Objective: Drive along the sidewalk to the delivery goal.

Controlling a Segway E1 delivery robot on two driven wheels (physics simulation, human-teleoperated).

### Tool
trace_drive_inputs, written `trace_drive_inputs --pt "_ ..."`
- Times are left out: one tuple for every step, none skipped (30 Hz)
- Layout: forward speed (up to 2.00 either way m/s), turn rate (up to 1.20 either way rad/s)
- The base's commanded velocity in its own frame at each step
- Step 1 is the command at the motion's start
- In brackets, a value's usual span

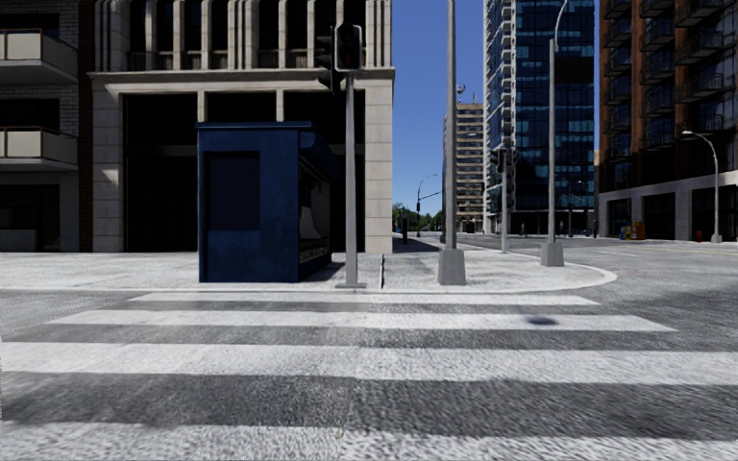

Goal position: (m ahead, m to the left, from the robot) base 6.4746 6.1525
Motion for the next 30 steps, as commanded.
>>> trace_drive_inputs --pt "1.38 0.0" --pt "1.38 0.0" --pt "1.38 0.0" --pt "1.38 0.0" --pt "1.38 0.0" --pt "1.38 0.0" --pt "1.38 0.0" --pt "1.38 -0.45" --pt "1.38 -0.98" --pt "1.38 -1.2" --pt "1.38 -1.2" --pt "1.38 -1.2" --pt "1.38 -1.2" --pt "1.38 0.0" --pt "1.38 0.0" --pt "1.38 0.0" --pt "1.38 0.0" --pt "1.38 0.0" --pt "1.38 0.0" --pt "1.38 0.0" --pt "1.38 0.0" --pt "1.38 0.0" --pt "1.38 0.0" --pt "1.38 0.0" --pt "1.38 0.0" --pt "1.38 0.0" --pt "1.38 0.0" --pt "1.38 0.0" --pt "1.38 0.0" --pt "1.38 0.0"
